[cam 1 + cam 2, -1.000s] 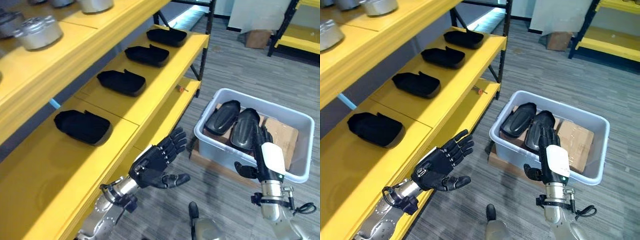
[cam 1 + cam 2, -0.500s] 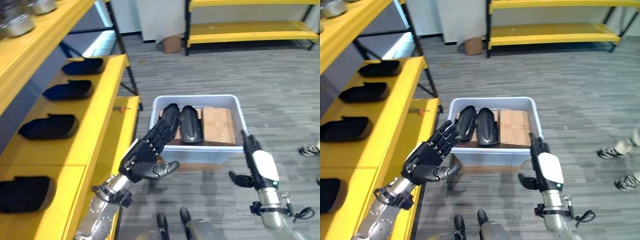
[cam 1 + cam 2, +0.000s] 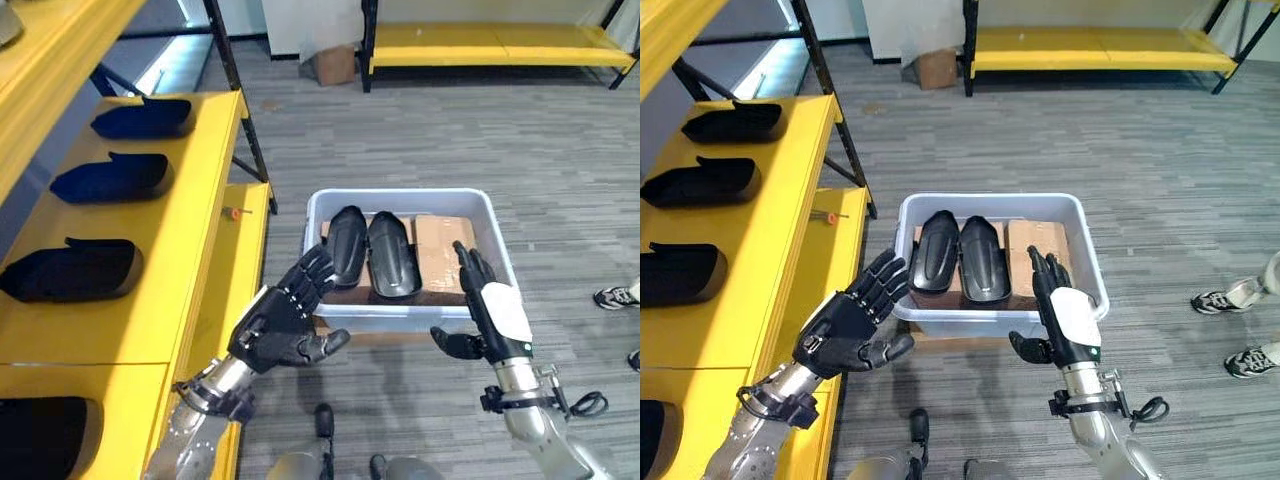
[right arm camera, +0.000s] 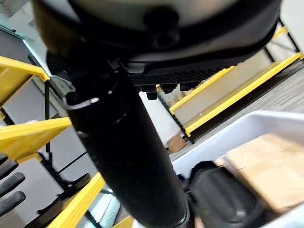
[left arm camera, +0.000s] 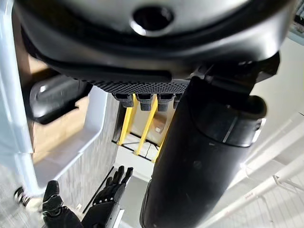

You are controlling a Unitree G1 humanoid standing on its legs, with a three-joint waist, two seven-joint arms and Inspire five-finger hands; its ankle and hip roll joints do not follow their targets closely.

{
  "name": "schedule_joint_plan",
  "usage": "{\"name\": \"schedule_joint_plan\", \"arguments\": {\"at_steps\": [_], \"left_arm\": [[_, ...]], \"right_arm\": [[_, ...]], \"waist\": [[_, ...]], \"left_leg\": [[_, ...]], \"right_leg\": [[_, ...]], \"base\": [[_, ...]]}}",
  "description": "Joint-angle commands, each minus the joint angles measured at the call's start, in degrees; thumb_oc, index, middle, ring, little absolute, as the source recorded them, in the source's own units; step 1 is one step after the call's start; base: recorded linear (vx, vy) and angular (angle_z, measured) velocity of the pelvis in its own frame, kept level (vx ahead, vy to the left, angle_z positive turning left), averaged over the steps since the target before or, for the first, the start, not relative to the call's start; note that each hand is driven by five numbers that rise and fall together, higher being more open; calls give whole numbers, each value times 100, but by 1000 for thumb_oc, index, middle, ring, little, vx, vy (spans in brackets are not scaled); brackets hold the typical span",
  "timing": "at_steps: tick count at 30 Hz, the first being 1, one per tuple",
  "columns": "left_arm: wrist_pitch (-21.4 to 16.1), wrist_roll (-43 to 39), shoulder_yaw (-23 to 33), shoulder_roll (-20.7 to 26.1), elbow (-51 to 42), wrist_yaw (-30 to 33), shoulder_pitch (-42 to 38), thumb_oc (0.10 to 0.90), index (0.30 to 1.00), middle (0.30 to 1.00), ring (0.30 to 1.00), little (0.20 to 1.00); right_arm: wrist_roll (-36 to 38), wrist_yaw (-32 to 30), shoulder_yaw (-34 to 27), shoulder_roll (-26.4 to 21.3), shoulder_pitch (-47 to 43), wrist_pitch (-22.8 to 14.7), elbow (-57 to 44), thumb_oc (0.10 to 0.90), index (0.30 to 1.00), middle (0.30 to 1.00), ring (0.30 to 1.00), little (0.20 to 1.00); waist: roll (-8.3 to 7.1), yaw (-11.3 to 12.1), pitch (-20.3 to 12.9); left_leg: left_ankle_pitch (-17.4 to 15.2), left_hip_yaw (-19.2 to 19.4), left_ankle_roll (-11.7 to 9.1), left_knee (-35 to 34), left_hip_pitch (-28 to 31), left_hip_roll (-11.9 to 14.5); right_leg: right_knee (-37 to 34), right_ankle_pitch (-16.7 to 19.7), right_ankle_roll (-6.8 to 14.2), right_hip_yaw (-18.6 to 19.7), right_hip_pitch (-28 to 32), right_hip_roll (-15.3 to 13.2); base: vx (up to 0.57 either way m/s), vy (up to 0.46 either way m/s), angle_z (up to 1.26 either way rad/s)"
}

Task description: Move parts from the plastic box to the shelf.

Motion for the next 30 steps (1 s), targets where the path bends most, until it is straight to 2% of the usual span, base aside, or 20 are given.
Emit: {"name": "schedule_joint_plan", "arguments": {"at_steps": [1,2,4,5,7,8,10,11,12,14,18,23,26,30], "left_arm": [[-434,-61,230,50,-553,-264,-207,900,1000,1000,1000,1000],[-392,-56,236,54,-545,-270,-218,900,1000,1000,1000,1000],[-384,-20,228,43,-507,-235,-251,900,1000,1000,1000,1000],[-330,-38,241,13,-486,-262,-266,900,1000,1000,1000,1000],[-292,-20,243,-12,-479,-274,-269,900,1000,1000,1000,1000],[-298,-3,193,27,-523,-213,-242,900,1000,1000,1000,1000],[-281,-10,235,77,-555,-161,-266,900,1000,1000,1000,1000],[-300,13,218,109,-517,-112,-266,900,1000,1000,1000,1000],[-333,16,206,126,-496,-127,-242,900,1000,1000,1000,1000],[-358,53,208,126,-513,-83,-190,900,1000,1000,1000,1000],[-404,160,199,117,-541,155,-132,900,1000,1000,1000,1000],[-328,65,376,65,-615,239,94,900,1000,1000,1000,1000],[-366,14,415,63,-670,231,195,900,1000,1000,1000,1000],[-489,-35,379,99,-674,313,238,900,1000,1000,1000,1000]], "right_arm": [[-236,-274,-140,-107,-560,-244,-406,900,1000,1000,1000,1000],[-232,-241,-176,-99,-575,-234,-411,900,1000,1000,1000,1000],[-310,-256,-158,-77,-622,-220,-420,900,1000,1000,1000,1000],[-398,-253,-131,-31,-667,-223,-392,900,1000,1000,1000,1000],[-434,-242,-116,4,-714,-253,-314,900,1000,1000,1000,1000],[-498,-141,-121,-7,-881,-474,-82,900,1000,1000,1000,1000],[-376,-15,-89,-100,-974,-371,-182,900,1000,1000,1000,1000],[-298,39,17,-110,-1005,-232,-219,900,1000,1000,1000,1000],[-310,55,67,-85,-1026,-199,-196,900,1000,1000,1000,1000],[-303,154,144,-36,-1084,-195,-93,900,1000,1000,1000,1000],[-224,400,201,-64,-1122,-294,70,900,1000,1000,1000,1000],[-147,832,347,-244,-1050,-281,11,900,1000,1000,1000,1000],[-21,871,374,-343,-1071,-393,59,900,1000,1000,1000,1000],[-336,728,463,-466,-1208,-593,116,900,1000,1000,1000,1000]], "waist": [[7,46,-397],[-18,59,-408],[6,68,-360],[38,89,-300],[34,111,-272],[39,152,-213],[52,127,-186],[-5,85,-234],[-16,84,-239],[-47,110,-257],[-99,201,-323],[-138,355,-422],[-132,393,-415],[-116,435,-385]], "left_leg": [[-887,232,-204,258,26,276],[-914,245,-159,267,53,251],[-979,265,-57,256,152,267],[-1021,271,-3,256,240,291],[-1047,279,14,271,290,285],[-1144,411,-70,241,533,397],[-1185,378,-144,141,678,514],[-1261,302,-198,32,828,532],[-1291,285,-220,2,903,572],[-1342,350,-272,-61,1069,694],[-1320,417,-382,-105,1132,832],[-1095,372,-623,-338,1198,1147],[-1029,353,-667,-328,1174,1225],[-972,410,-729,-193,1058,1330]], "right_leg": [[-411,609,-194,-406,-140,463],[-210,652,-161,-485,-231,450],[809,929,8,-686,-675,365],[1737,1118,151,-835,-1051,266],[1997,1186,215,-898,-1222,161],[839,1283,288,-1067,-1297,-339],[-202,1385,330,-949,-1124,-465],[-1037,1885,515,-672,-1084,-608],[-1141,2057,563,-598,-1122,-665],[-1258,2160,668,-635,-1117,-720],[-1443,2106,677,-929,-922,-749],[-1568,1794,499,-1297,-445,-662],[-1555,1691,405,-1401,-352,-605],[-1449,1537,276,-1531,-306,-533]], "base": [[163,89,20],[138,90,9],[46,75,-5],[35,69,0],[86,-14,-12],[154,-133,-24],[171,-239,-37],[161,-292,-29],[140,-269,-16],[98,-221,15],[80,-244,29],[105,-271,7],[73,-153,3],[72,-133,8]]}}
